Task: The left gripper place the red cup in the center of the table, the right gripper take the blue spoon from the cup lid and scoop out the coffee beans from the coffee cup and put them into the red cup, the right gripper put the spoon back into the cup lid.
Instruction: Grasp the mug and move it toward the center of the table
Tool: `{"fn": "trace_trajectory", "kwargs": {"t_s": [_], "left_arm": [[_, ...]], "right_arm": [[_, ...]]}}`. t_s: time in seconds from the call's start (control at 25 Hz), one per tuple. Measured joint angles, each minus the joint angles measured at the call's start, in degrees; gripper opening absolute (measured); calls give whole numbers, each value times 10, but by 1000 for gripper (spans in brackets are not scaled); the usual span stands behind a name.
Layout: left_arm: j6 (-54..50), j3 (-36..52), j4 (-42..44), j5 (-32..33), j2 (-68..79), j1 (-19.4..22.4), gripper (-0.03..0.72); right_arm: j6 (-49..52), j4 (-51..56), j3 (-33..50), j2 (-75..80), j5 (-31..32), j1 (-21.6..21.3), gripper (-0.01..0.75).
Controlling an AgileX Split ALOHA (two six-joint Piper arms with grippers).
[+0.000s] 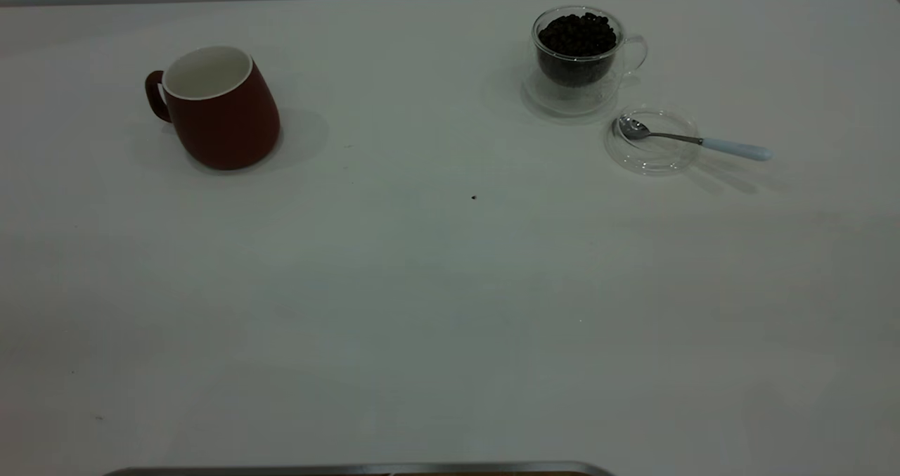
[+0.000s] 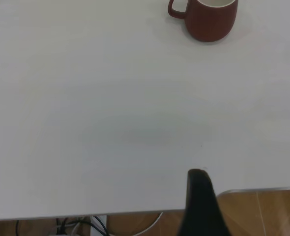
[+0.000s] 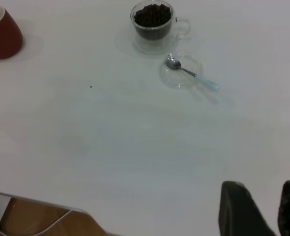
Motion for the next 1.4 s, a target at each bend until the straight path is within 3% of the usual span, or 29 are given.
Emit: {"fn": "trace_trajectory", "kwargs": {"t_s": [1.4], "left_arm": [[1,-16,2,8,24,0,580]], "right_arm": [[0,0,0,0,0,0,242]]}}
